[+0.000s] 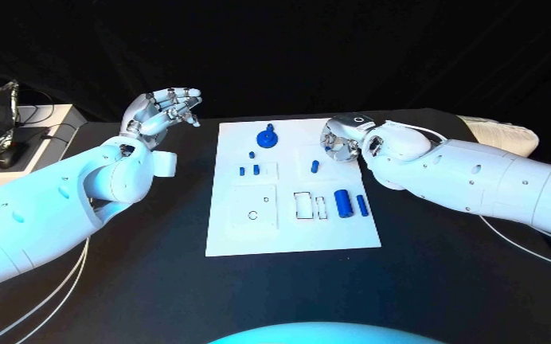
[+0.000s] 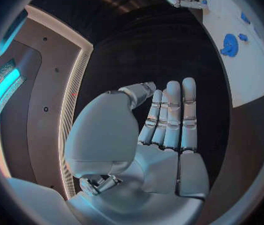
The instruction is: Assemble the parts on the task board
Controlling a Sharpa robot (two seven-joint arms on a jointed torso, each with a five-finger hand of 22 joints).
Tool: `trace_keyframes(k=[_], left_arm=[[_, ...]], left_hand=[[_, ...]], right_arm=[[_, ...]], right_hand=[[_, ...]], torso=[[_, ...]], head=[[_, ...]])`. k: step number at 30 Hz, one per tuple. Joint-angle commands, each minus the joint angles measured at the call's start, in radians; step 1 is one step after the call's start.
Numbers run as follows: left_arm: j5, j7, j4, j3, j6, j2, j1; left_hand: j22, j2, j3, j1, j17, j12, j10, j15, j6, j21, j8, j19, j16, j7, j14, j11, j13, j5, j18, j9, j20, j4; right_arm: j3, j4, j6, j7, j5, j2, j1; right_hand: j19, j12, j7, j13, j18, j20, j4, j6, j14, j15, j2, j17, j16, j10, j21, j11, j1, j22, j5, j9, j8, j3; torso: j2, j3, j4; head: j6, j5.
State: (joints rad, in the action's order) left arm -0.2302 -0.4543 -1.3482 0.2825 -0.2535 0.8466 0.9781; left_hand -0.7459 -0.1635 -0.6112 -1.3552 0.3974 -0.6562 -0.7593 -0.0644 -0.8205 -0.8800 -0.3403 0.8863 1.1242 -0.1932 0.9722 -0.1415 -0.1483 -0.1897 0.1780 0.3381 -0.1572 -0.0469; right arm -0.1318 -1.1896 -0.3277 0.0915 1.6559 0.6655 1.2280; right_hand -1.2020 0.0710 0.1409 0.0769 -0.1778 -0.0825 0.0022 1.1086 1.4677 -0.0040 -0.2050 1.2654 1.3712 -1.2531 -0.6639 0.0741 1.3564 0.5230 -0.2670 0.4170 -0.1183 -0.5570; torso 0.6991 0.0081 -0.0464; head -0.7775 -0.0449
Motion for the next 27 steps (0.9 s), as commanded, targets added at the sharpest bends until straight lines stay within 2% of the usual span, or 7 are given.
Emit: trace_keyframes(k=[1, 5, 8, 17, 27], left_arm=[[-0.002, 0.001, -0.001, 0.001, -0.004, 0.001, 0.000], [-0.005, 0.003, 0.000, 0.001, -0.006, 0.002, 0.000], [-0.006, 0.004, 0.001, 0.001, -0.007, 0.002, 0.000], [-0.008, 0.008, 0.004, 0.001, -0.010, 0.003, 0.000], [-0.008, 0.021, 0.010, 0.001, -0.011, 0.002, 0.000]], left_hand=[[0.000, -0.007, 0.003, -0.005, 0.001, 0.005, 0.007, -0.004, -0.001, -0.003, -0.004, 0.003, -0.006, -0.005, -0.005, -0.002, 0.001, 0.004, 0.006, -0.002, -0.003, 0.003], [0.000, -0.006, 0.002, -0.007, 0.001, 0.006, 0.009, -0.004, 0.000, -0.003, -0.006, 0.004, -0.006, -0.005, -0.006, -0.003, 0.002, 0.004, 0.006, -0.002, -0.004, 0.005], [0.000, -0.006, 0.002, -0.008, 0.001, 0.007, 0.009, -0.004, 0.000, -0.004, -0.006, 0.004, -0.006, -0.005, -0.006, -0.003, 0.003, 0.004, 0.006, -0.002, -0.004, 0.006], [-0.001, -0.006, 0.002, -0.012, 0.002, 0.008, 0.011, -0.004, 0.000, -0.005, -0.008, 0.005, -0.005, -0.005, -0.007, -0.003, 0.004, 0.004, 0.006, -0.003, -0.003, 0.009], [-0.002, -0.007, 0.003, -0.014, 0.002, 0.011, 0.017, -0.006, 0.002, -0.006, -0.009, 0.006, -0.006, -0.006, -0.010, -0.005, 0.006, 0.004, 0.006, -0.005, -0.004, 0.012]], right_arm=[[-0.004, -0.009, 0.031, -0.019, 0.002, -0.001, -0.007], [-0.004, -0.015, 0.031, -0.017, 0.008, 0.000, -0.007], [-0.004, -0.017, 0.029, -0.010, 0.012, 0.002, -0.008], [-0.004, -0.022, 0.003, 0.025, 0.026, 0.010, -0.008], [-0.001, -0.062, -0.072, 0.027, 0.009, 0.036, -0.006]], right_hand=[[0.001, 0.012, -0.008, 0.009, -0.006, 0.010, -0.008, 0.023, 0.053, -0.012, 0.021, 0.005, 0.009, -0.025, -0.012, -0.009, 0.013, 0.010, 0.011, 0.010, -0.016, -0.013], [0.008, 0.012, -0.013, 0.015, -0.005, 0.021, -0.027, 0.030, 0.052, -0.020, 0.047, 0.009, 0.018, -0.048, -0.033, -0.015, 0.031, 0.033, 0.019, 0.022, -0.031, -0.033], [0.012, 0.011, -0.014, 0.018, -0.005, 0.022, -0.033, 0.031, 0.052, -0.021, 0.052, 0.010, 0.020, -0.055, -0.039, -0.018, 0.033, 0.041, 0.024, 0.026, -0.034, -0.043], [0.017, 0.008, -0.016, 0.021, -0.005, 0.025, -0.043, 0.031, 0.052, -0.023, 0.055, 0.013, 0.025, -0.062, -0.051, -0.020, 0.033, 0.054, 0.033, 0.033, -0.040, -0.059], [0.019, 0.005, -0.015, 0.023, -0.004, 0.025, -0.046, 0.030, 0.052, -0.022, 0.054, 0.011, 0.026, -0.064, -0.061, -0.019, 0.027, 0.065, 0.044, 0.037, -0.043, -0.067]], torso=[[0.000, -0.0002, 0.0006], [0.000, -0.0004, -0.0002], [-0.001, -0.0006, -0.0010], [-0.002, -0.0007, -0.0003], [-0.002, -0.0007, 0.0012]], head=[[-0.001, 0.000], [-0.003, -0.001], [-0.004, -0.002], [-0.005, -0.002], [0.001, -0.006]])
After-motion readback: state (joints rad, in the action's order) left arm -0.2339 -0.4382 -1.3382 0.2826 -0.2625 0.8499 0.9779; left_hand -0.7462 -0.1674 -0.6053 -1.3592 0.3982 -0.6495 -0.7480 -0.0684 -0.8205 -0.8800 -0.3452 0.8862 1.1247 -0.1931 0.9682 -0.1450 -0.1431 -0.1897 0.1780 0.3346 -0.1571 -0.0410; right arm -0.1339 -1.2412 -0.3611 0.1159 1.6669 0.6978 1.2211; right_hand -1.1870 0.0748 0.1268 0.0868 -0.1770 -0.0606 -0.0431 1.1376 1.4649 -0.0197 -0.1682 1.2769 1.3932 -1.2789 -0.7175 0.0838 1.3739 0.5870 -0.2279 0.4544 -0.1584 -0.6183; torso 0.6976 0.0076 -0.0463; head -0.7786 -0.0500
